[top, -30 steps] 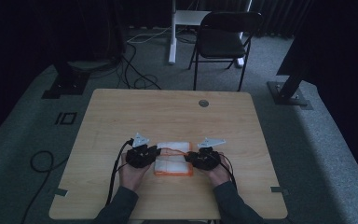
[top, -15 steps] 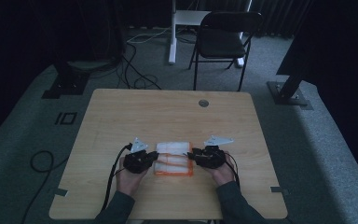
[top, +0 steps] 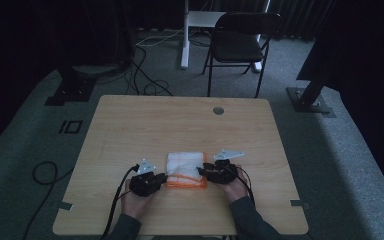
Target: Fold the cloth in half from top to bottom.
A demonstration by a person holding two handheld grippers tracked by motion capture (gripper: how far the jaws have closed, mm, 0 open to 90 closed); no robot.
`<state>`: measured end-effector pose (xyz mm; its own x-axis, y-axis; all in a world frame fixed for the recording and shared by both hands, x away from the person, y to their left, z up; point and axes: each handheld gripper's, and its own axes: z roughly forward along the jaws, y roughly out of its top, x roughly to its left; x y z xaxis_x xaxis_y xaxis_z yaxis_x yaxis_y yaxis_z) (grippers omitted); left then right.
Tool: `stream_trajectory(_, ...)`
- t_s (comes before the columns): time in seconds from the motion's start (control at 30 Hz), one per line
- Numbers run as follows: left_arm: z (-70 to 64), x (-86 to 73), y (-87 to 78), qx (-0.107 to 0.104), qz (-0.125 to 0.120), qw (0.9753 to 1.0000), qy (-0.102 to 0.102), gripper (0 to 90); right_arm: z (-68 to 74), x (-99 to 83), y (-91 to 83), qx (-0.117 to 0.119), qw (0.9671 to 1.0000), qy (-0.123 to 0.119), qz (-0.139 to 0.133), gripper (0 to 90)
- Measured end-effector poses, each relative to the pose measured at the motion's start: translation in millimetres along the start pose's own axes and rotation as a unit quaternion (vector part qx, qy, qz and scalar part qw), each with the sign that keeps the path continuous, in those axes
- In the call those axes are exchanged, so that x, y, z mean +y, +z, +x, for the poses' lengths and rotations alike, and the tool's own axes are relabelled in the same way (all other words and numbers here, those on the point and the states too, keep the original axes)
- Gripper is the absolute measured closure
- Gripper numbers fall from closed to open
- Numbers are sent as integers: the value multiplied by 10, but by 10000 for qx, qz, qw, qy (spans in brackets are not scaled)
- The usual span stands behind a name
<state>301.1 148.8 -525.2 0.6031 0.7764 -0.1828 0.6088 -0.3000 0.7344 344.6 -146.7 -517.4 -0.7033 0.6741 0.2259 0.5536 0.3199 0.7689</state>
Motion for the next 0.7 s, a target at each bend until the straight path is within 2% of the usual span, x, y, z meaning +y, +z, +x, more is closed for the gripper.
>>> stream_trajectory(0.1, -5, -37, 6, 60, 49, 10000, 57, 814, 40, -63, 45, -109, 9997, -135, 192, 625)
stream_trajectory(0.17, 1, -66, 7, 133, 128, 9998, 94, 822, 50, -101, 56, -103, 9995, -154, 260, 625)
stream_trajectory(0.3, 48, -129, 6, 210, 203, 9996, -1, 828, 56, -175, 57, -160, 9990, -145, 394, 627)
stream_trajectory(0.6, 104, -137, -48, 269, 82, 9996, -74, 827, -13, -305, -44, -239, 9984, -33, 518, 627)
stream_trajectory(0.7, 145, -151, -68, 273, -63, 9995, -153, 819, -43, -340, -95, -278, 9985, 22, 466, 625)
